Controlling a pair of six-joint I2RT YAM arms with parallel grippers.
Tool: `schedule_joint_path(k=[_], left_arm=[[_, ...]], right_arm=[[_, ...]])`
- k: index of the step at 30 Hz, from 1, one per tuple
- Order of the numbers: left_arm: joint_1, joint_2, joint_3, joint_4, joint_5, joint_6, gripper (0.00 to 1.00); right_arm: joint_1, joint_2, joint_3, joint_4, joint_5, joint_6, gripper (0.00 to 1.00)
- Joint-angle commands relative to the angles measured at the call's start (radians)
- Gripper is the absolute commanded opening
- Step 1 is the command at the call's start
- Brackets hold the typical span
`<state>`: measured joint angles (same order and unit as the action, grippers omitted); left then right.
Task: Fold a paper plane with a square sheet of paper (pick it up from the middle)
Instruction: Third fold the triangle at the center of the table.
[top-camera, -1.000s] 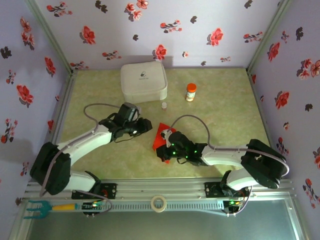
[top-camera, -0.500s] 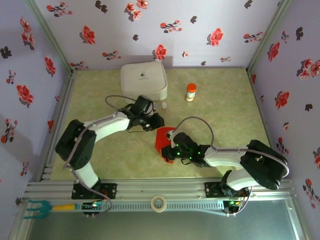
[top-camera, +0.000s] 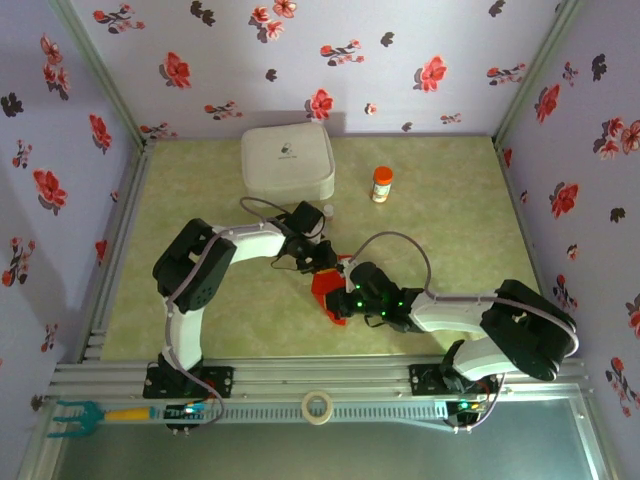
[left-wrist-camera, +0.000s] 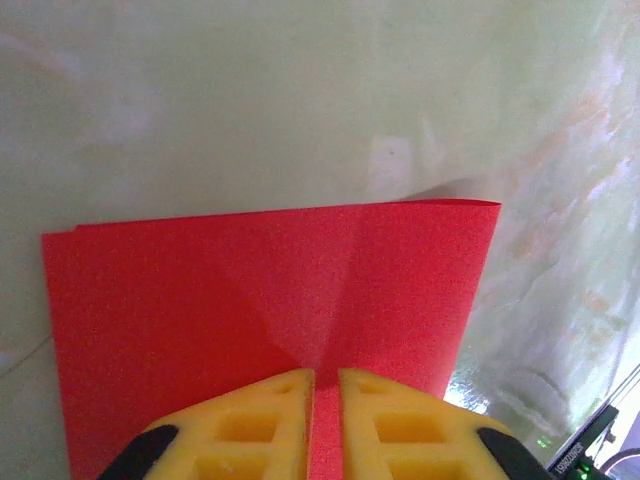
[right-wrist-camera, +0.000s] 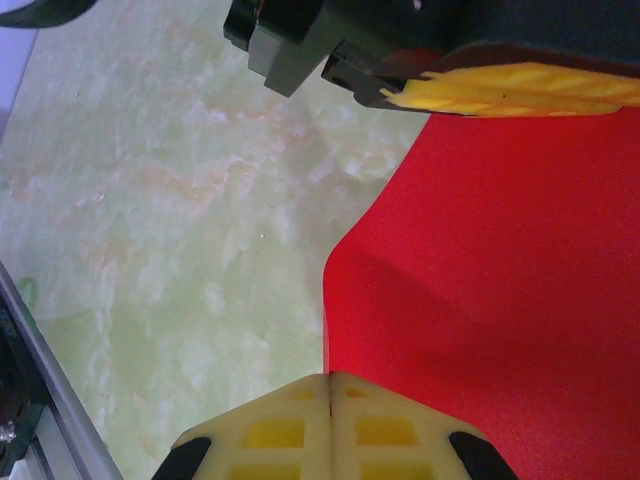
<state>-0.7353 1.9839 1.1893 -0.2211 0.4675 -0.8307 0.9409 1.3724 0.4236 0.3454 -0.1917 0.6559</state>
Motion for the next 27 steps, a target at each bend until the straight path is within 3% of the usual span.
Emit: schedule_joint_path(k=[1, 9, 27], left_arm=[[-0.005, 0.032, -0.002, -0.037, 0.008, 0.024, 0.16], [-0.006, 0.019, -0.033, -0.044, -0.021, 0.015, 0.15], [-0.009, -0.013, -0.042, -0.036, -0.031, 0.001, 0.14]], right_arm=[[-0.014, -0.029, -0.003, -0.033, -0.002, -0.025, 0.00], [-0.050, -0.037, 0.036, -0.210, 0.095, -0.080, 0.00], [-0.064, 0.037, 0.134, -0.349, 0.180, -0.145, 0.00]])
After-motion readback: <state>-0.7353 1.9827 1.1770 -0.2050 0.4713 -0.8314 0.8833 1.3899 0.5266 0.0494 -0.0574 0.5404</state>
